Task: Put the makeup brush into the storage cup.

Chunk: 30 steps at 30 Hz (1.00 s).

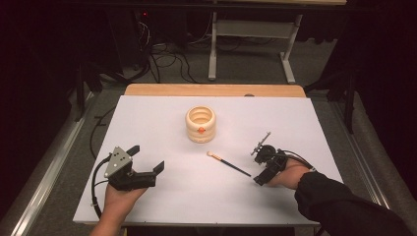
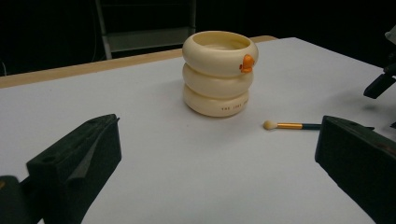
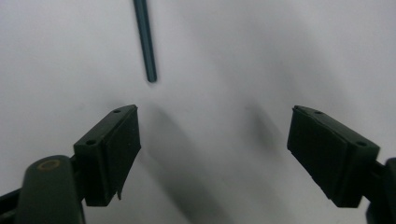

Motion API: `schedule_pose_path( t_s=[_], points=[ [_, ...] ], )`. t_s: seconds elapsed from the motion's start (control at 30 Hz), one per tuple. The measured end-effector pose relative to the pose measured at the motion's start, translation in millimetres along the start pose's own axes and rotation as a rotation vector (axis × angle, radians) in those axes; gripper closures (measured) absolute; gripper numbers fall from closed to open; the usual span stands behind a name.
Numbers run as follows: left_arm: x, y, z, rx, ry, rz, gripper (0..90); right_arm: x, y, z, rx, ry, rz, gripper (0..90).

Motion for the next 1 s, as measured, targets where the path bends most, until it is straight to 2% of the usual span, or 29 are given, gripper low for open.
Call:
schedule_pose_path(
  t_s=[0.27,1.0],
  points=[
    [0.2,0.8,-1.3,0.006,-0.005,-0.003,1.0,-21.8,-2.7,0.9,-0.021,-0.005,0.07,37.5],
    [-0.1,0.4,-1.9,0.014,-0.007,-0.006,1.0,-73.3,-14.6,-9.3,-0.073,-0.017,0.176,72.8]
  ],
)
Point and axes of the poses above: each handheld gripper's, and its own axes: z roughly backward along the jaws, x roughly out of its underside, y roughly to its right, the point moved 4 cm from there along -z, roughly forward along the jaws, and after that the axes turned 11 degrees about z, right-handed, at the moved point
